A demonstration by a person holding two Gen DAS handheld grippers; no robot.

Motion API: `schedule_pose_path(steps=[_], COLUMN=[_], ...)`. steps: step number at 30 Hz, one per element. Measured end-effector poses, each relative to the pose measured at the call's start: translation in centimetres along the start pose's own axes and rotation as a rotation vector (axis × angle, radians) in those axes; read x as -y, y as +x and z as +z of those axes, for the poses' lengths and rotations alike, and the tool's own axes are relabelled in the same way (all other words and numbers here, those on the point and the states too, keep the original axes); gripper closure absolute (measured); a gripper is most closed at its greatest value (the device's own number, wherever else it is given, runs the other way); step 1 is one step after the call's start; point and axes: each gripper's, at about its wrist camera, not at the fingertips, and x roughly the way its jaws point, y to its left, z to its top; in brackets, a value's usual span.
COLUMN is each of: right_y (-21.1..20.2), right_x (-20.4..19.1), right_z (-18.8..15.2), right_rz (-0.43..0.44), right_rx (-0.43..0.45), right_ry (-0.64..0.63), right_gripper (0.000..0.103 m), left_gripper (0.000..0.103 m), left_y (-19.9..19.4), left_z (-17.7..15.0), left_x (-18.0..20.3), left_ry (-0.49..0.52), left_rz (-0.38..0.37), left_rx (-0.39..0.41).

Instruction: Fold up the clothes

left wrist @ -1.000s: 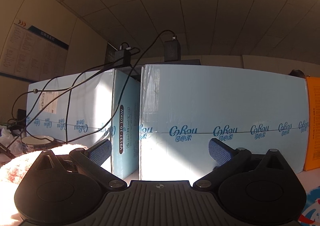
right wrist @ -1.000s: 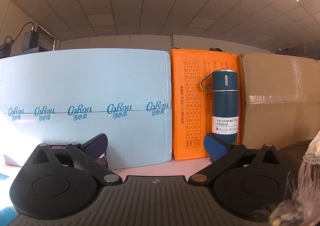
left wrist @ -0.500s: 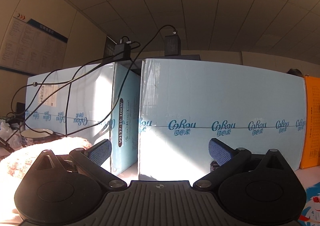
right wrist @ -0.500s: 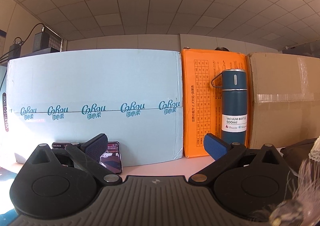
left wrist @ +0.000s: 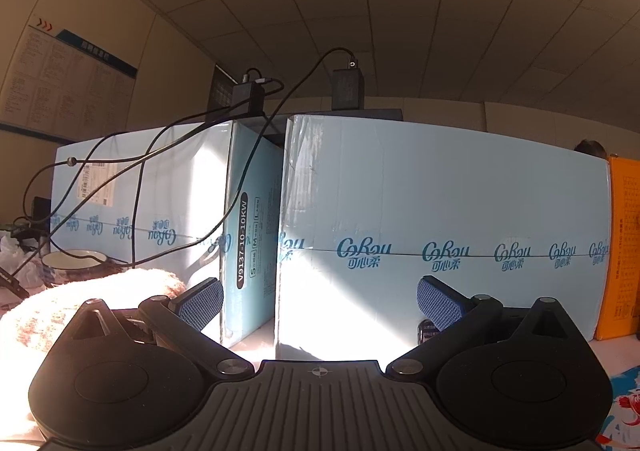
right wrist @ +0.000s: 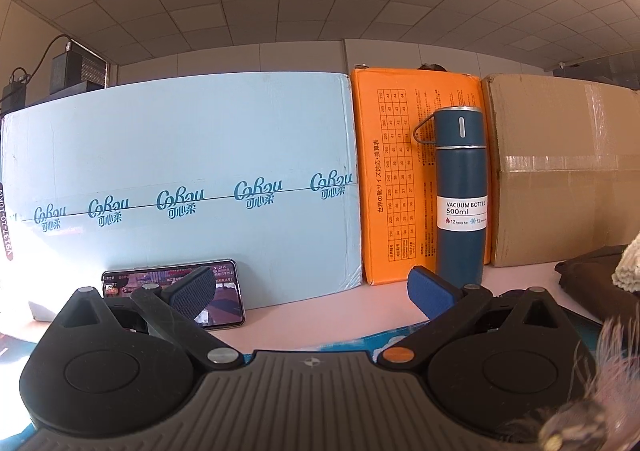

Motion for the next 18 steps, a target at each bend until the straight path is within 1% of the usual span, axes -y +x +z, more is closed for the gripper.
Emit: schedule_pose_path(steps=[4, 6, 8, 12, 14, 16, 18], right_y=[-0.1, -0.1, -0.1, -0.9, -1.5, -2.0, -2.5], right_x=[0.0, -0.1, -0.3, -0.7, -0.9, -1.3, -1.9], right_z=[0.1, 0.0, -0.1, -0.2, -0.2, -0.3, -0.4], right_rz=[0.007, 0.022, 0.039, 0.084, 0.135, 0.2, 0.271], right_rx=[-0.028, -0.043, -0.058, -0.067, -0.073, -0.083, -0.103], right_ry=[0.019, 0.029, 0.036, 0.067, 0.094, 0.121, 0.135], right_gripper=[0.0, 0.0, 0.0, 0.0, 0.0, 0.0, 0.0], left_gripper=[0.0, 0.0, 0.0, 0.0, 0.0, 0.0, 0.0], left_y=[-0.6, -1.1, -1.9, -4.0, -5.5, -7.1, -8.4], left_z=[0.1, 0.3, 0.4, 1.0, 1.3, 1.3, 1.3], left_x=[0.1, 0.1, 0.2, 0.3, 0.3, 0.2, -0.5], left_ry=[0.006, 0.002, 0.003, 0.016, 0.034, 0.074, 0.102], left_rz=[-0.014, -0.032, -0.045, -0.063, -0.082, -0.107, -0.094], left_rx=[0.012, 0.031, 0.06, 0.145, 0.19, 0.223, 0.222])
